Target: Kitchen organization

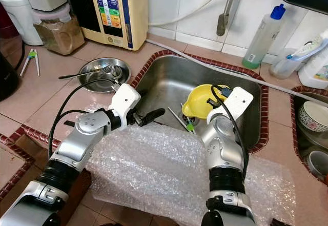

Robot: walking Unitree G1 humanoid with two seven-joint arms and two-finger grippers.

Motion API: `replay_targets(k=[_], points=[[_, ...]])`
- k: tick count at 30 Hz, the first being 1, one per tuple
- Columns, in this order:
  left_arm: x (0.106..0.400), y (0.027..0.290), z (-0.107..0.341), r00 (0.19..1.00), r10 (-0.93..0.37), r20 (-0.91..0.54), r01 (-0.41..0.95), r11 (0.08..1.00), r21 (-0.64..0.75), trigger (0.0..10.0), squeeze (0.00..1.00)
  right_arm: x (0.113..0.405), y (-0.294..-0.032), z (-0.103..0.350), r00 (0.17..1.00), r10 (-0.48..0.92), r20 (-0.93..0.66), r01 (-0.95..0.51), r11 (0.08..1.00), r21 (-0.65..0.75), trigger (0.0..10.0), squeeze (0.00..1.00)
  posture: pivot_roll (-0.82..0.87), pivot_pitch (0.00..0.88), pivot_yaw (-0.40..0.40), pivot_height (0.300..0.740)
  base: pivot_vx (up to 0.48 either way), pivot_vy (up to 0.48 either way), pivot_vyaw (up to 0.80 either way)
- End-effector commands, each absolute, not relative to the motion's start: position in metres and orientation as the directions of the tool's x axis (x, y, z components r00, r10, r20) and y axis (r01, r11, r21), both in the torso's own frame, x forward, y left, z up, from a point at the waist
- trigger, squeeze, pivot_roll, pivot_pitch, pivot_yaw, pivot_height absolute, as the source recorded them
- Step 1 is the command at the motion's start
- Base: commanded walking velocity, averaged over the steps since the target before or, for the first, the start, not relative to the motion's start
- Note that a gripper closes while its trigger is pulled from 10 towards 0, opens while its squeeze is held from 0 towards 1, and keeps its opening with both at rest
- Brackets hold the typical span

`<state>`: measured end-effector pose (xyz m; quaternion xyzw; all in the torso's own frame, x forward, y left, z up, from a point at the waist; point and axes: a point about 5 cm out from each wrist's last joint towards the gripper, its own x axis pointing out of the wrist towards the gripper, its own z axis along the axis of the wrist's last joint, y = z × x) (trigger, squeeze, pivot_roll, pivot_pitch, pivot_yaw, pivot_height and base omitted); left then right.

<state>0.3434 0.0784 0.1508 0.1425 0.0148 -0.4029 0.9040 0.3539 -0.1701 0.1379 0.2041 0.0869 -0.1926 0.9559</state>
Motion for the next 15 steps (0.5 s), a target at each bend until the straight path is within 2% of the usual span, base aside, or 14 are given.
replay_targets(k=[1,10,14,15], points=[[0.343,0.076,0.151,0.670,-0.726,-0.156,0.736,0.624,0.260,10.0,1.00,0.356,-0.164,0.141,0.924,-0.304,-0.233,0.372,0.856,0.359,10.0,1.00,0.03,0.108,-0.008,0.740,0.000,0.000,0.00],[0.344,0.075,0.151,0.666,-0.726,-0.169,0.740,0.615,0.273,10.0,1.00,0.355,-0.162,0.136,0.924,-0.292,-0.246,0.367,0.858,0.359,10.0,1.00,0.05,0.115,-0.011,0.740,0.000,0.000,0.00],[0.344,0.075,0.151,0.673,-0.721,-0.168,0.734,0.621,0.275,10.0,1.00,0.358,-0.153,0.142,0.958,-0.196,-0.209,0.263,0.893,0.366,10.0,1.00,0.04,0.126,-0.019,0.740,0.000,0.000,0.00],[0.344,0.074,0.151,0.675,-0.718,-0.166,0.731,0.623,0.279,10.0,1.00,0.361,-0.145,0.147,0.974,-0.132,-0.184,0.187,0.927,0.325,10.0,1.00,0.04,0.128,-0.020,0.740,0.000,0.000,0.00]])
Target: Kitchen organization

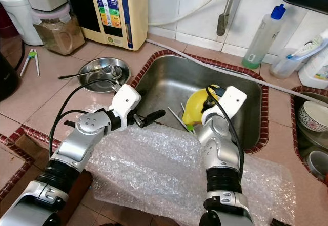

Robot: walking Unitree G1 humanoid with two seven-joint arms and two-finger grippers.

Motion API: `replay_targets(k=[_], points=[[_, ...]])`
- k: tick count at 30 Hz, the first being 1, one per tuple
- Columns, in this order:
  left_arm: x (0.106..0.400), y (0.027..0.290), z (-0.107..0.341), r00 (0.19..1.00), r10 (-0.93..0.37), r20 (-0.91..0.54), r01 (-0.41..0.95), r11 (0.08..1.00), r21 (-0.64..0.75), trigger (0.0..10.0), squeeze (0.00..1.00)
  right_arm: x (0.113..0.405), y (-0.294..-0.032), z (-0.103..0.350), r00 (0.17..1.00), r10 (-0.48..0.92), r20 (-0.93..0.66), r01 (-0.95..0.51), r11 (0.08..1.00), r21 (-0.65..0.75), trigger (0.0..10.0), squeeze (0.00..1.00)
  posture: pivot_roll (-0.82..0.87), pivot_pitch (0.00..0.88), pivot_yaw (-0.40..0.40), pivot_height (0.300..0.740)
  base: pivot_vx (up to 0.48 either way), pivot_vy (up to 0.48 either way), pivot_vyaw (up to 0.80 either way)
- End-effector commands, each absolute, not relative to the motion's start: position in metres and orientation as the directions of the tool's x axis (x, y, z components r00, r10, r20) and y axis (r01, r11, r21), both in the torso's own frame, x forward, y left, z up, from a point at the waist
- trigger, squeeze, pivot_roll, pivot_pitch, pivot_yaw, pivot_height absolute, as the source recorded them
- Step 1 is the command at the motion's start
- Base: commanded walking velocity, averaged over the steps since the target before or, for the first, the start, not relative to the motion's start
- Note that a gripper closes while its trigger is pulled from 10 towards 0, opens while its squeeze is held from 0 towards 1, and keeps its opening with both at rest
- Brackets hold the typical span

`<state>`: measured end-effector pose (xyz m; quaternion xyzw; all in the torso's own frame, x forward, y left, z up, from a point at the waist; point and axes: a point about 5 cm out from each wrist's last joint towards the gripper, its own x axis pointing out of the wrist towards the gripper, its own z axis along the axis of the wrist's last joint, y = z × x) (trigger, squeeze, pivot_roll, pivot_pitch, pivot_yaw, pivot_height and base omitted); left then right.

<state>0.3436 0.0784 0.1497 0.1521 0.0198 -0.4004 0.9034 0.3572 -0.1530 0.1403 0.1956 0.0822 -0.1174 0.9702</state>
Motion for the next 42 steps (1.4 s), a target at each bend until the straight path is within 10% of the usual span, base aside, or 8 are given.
replay_targets(k=[1,21,22,23,26,37,39,42], points=[[0.343,0.074,0.151,0.677,-0.717,-0.166,0.729,0.624,0.280,10.0,1.00,0.362,-0.143,0.149,0.975,-0.126,-0.181,0.175,0.941,0.289,10.0,1.00,0.04,0.126,-0.021,0.740,0.000,0.000,0.00],[0.364,0.097,0.183,0.867,-0.492,0.080,0.434,0.824,0.366,10.0,1.00,0.361,-0.128,0.160,0.990,0.001,-0.140,0.062,0.891,0.451,10.0,1.00,0.02,0.129,-0.041,0.740,0.000,0.000,0.00],[0.364,0.097,0.183,0.871,-0.481,0.100,0.417,0.832,0.365,10.0,1.00,0.361,-0.124,0.162,0.992,0.023,-0.122,0.034,0.894,0.447,10.0,0.60,0.02,0.130,-0.043,0.740,0.000,0.000,0.00],[0.363,0.097,0.183,0.870,-0.480,0.108,0.415,0.834,0.363,10.0,1.00,0.361,-0.122,0.163,0.993,0.030,-0.117,0.025,0.896,0.442,10.0,0.60,0.02,0.130,-0.043,0.740,0.000,0.000,0.00],[0.363,0.096,0.184,0.873,-0.469,0.129,0.394,0.837,0.379,10.0,1.00,0.360,-0.118,0.166,0.994,0.056,-0.094,-0.008,0.894,0.448,10.0,0.00,0.02,0.129,-0.045,0.740,0.000,0.000,0.00],[0.349,0.116,0.179,0.928,-0.300,0.219,0.205,0.906,0.371,10.0,1.00,0.356,-0.112,0.171,0.991,0.120,-0.052,-0.087,0.900,0.426,10.0,0.00,0.02,0.126,-0.048,0.740,0.000,0.000,0.00],[0.346,0.121,0.172,0.941,-0.267,0.207,0.179,0.914,0.363,10.0,0.00,0.355,-0.111,0.170,0.991,0.125,-0.054,-0.091,0.901,0.423,10.0,0.00,0.02,0.124,-0.048,0.740,0.000,0.000,0.00],[0.341,0.123,0.165,0.950,-0.243,0.197,0.163,0.922,0.351,10.0,0.00,0.354,-0.110,0.170,0.990,0.131,-0.054,-0.096,0.902,0.421,10.0,0.00,0.02,0.125,-0.049,0.740,0.000,0.000,0.00]])
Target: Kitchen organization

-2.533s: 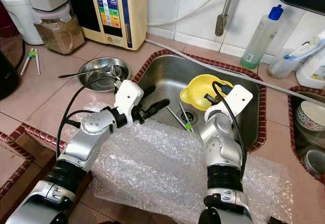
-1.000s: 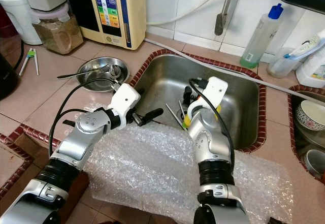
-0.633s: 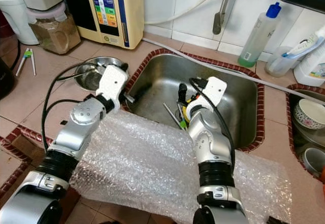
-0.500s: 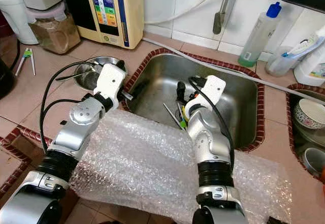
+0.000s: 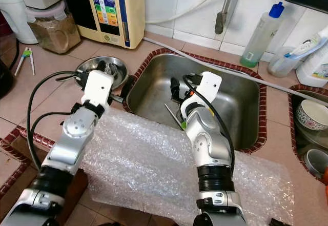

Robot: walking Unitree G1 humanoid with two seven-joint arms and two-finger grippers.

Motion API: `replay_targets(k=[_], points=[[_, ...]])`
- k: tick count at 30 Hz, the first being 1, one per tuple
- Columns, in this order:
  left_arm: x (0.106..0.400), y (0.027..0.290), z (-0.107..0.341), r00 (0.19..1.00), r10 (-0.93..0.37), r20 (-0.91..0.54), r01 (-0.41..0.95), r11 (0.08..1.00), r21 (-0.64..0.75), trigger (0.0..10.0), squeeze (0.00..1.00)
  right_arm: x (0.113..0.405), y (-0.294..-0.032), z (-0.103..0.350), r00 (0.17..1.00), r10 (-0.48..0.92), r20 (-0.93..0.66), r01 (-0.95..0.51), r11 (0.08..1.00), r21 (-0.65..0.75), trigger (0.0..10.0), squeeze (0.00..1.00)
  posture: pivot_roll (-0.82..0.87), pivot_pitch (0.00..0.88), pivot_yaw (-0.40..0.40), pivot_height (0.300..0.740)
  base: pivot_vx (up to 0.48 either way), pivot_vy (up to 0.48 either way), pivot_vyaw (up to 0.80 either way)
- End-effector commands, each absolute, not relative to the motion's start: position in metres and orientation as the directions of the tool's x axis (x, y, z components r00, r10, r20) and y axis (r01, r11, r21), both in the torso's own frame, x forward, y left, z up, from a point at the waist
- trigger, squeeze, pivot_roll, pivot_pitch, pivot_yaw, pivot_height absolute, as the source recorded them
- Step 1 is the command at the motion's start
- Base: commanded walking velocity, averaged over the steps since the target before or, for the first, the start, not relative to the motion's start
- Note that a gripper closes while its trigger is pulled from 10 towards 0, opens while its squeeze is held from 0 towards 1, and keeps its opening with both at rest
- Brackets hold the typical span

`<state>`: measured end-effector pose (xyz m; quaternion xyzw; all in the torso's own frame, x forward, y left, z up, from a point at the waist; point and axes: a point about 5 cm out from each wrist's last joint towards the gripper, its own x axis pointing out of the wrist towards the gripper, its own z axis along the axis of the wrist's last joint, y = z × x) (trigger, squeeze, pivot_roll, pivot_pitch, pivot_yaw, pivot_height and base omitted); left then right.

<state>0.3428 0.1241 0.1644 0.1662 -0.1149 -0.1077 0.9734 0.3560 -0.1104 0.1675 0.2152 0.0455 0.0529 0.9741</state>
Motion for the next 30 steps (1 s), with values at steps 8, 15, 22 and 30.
replay_targets(k=[8,15,22,30], points=[[0.332,0.120,0.151,0.964,-0.222,0.143,0.164,0.928,0.334,10.0,0.00,0.350,-0.097,0.179,0.962,0.272,0.000,-0.251,0.890,0.379,10.0,0.00,0.01,0.119,-0.044,0.740,0.000,0.000,0.00],[0.338,0.122,0.143,0.981,-0.183,0.057,0.167,0.962,0.216,10.0,0.00,0.346,-0.095,0.177,0.952,0.306,0.000,-0.287,0.893,0.348,10.0,0.00,0.01,0.113,-0.042,0.740,0.000,0.000,0.00],[0.343,0.122,0.141,0.986,-0.166,0.001,0.164,0.978,0.127,9.4,0.00,0.341,-0.086,0.177,0.924,0.381,0.010,-0.363,0.873,0.325,10.0,0.00,0.01,0.111,-0.038,0.740,0.000,0.000,0.00],[0.345,0.122,0.140,0.985,-0.170,-0.028,0.172,0.980,0.103,0.0,0.00,0.331,-0.071,0.174,0.845,0.535,-0.010,-0.505,0.803,0.317,10.0,0.00,0.01,0.112,-0.038,0.740,0.000,0.000,0.00]])
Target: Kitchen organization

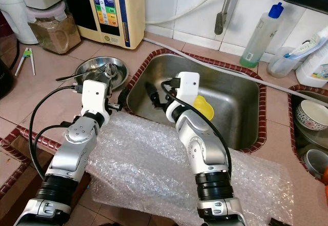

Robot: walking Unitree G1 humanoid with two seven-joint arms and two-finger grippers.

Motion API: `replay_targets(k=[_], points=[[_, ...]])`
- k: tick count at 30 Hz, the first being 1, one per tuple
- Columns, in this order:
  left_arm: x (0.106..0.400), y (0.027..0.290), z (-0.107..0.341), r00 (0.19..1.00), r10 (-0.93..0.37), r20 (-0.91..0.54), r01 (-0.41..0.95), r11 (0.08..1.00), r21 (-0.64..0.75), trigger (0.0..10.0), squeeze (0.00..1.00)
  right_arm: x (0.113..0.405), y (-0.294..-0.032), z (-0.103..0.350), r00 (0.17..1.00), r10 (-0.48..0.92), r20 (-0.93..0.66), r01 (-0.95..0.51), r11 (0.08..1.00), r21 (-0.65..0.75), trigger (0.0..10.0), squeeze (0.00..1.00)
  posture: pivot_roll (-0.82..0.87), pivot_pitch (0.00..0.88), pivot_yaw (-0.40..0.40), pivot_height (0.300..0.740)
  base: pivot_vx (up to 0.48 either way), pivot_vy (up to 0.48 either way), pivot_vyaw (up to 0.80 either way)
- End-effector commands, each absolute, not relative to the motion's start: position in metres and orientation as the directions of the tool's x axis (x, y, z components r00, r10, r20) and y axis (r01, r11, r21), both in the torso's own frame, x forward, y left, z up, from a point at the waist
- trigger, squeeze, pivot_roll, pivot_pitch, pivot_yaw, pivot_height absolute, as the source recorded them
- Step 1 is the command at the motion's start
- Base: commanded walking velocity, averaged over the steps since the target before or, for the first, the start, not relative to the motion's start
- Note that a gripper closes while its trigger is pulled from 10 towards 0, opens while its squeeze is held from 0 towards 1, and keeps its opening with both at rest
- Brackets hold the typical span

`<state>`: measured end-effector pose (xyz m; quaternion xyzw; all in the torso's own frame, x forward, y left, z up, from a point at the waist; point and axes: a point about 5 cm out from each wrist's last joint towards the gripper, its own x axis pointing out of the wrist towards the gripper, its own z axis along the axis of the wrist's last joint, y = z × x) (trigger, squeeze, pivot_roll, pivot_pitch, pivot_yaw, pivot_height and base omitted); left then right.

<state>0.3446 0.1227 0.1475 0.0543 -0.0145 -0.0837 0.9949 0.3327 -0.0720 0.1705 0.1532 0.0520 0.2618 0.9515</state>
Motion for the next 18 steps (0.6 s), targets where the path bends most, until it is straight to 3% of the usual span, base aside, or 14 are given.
replay_targets(k=[1,18], points=[[0.345,0.122,0.139,0.985,-0.171,-0.033,0.174,0.980,0.097,0.0,0.00,0.329,-0.070,0.171,0.831,0.555,-0.025,-0.521,0.794,0.311,10.0,0.00,0.01,0.112,-0.038,0.740,0.000,0.000,0.00],[0.348,0.127,0.137,0.984,-0.162,-0.080,0.169,0.981,0.096,0.0,0.00,0.324,-0.066,0.160,0.805,0.584,-0.104,-0.552,0.802,0.229,10.0,0.00,0.01,0.112,-0.037,0.740,0.000,0.000,0.00]])
